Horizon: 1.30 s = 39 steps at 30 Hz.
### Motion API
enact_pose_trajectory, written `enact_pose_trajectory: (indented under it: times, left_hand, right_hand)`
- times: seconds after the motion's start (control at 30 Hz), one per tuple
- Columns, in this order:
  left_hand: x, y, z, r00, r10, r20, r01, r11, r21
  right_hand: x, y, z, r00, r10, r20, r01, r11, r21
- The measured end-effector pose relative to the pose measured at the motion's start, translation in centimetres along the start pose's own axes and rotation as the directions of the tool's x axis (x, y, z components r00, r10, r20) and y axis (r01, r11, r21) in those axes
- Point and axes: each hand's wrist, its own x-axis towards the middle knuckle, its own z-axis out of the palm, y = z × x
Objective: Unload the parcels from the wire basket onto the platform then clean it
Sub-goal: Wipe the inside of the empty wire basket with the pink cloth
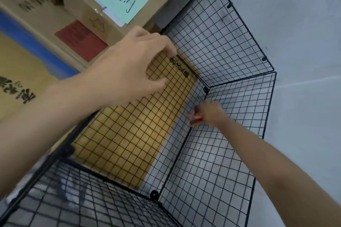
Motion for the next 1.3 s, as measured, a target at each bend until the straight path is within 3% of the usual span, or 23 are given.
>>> enact_pose_trajectory:
  times: [0.1,0.2,0.33,0.43,0.53,0.7,0.77,0.9,0.97,1.07,1.13,1.2,1.3]
  left_hand:
    - [-0.1,0.2,0.0,1.0,-0.013,-0.004,0.013,1.0,0.005]
    - [0.0,0.2,0.1,1.0,-0.018,-0.007,0.018,1.0,0.006]
    - [0.0,0.1,0.1,0.999,-0.042,-0.004,0.042,0.999,0.004]
    - [0.0,0.1,0.2,0.998,-0.063,-0.002,0.063,0.998,-0.005]
    - [0.1,0.0,0.1,0.998,-0.055,-0.012,0.055,0.998,0.001]
    - [0.4,0.1,0.2,0.999,-0.031,-0.02,0.032,0.999,0.03]
    - [0.4,0.0,0.3,0.999,-0.029,-0.016,0.03,0.999,0.016]
    - [0.2,-0.2,0.3,0.997,-0.072,0.009,0.072,0.997,-0.022]
    - [0.2,-0.1,0.2,0.998,-0.061,0.006,0.061,0.998,-0.013]
    - [0.1,0.0,0.1,0.998,-0.065,-0.002,0.065,0.998,0.001]
    - [0.1,0.1,0.1,0.998,-0.06,-0.013,0.06,0.998,-0.004]
    - [0.1,0.2,0.1,0.999,-0.039,-0.021,0.039,0.999,-0.006]
    - [0.1,0.1,0.1,0.999,-0.021,-0.027,0.021,1.0,0.001]
  right_hand:
    - [1.9,6.2,-2.1,0.937,0.282,-0.205,-0.28,0.959,0.042]
    - [2.9,8.3,-2.6,0.859,0.431,-0.275,-0.415,0.902,0.117]
    - [3.2,3.7,-0.4,0.911,0.343,-0.227,-0.305,0.934,0.187]
    - [2.8,0.8,0.2,0.966,0.211,-0.147,-0.2,0.976,0.084]
    - [3.5,2.9,-1.4,0.957,0.256,-0.14,-0.262,0.965,-0.028]
    - [5.1,8.4,-2.9,0.863,0.453,-0.224,-0.459,0.888,0.028]
    - [5.4,7.1,-1.5,0.884,0.417,-0.21,-0.406,0.909,0.096]
    - [1.1,1.3,-2.0,0.979,0.189,-0.075,-0.178,0.974,0.141]
    - [0.0,0.9,-2.6,0.983,0.182,-0.011,-0.178,0.972,0.154]
    - [-0.8,3.6,-3.1,0.96,0.271,-0.071,-0.255,0.95,0.177]
    - [-1.9,7.2,-3.8,0.926,0.346,-0.15,-0.333,0.937,0.102]
    - [-3.8,11.1,-5.3,0.862,0.456,-0.222,-0.455,0.889,0.058]
    - [-5.8,14.7,-6.1,0.783,0.565,-0.259,-0.547,0.824,0.146]
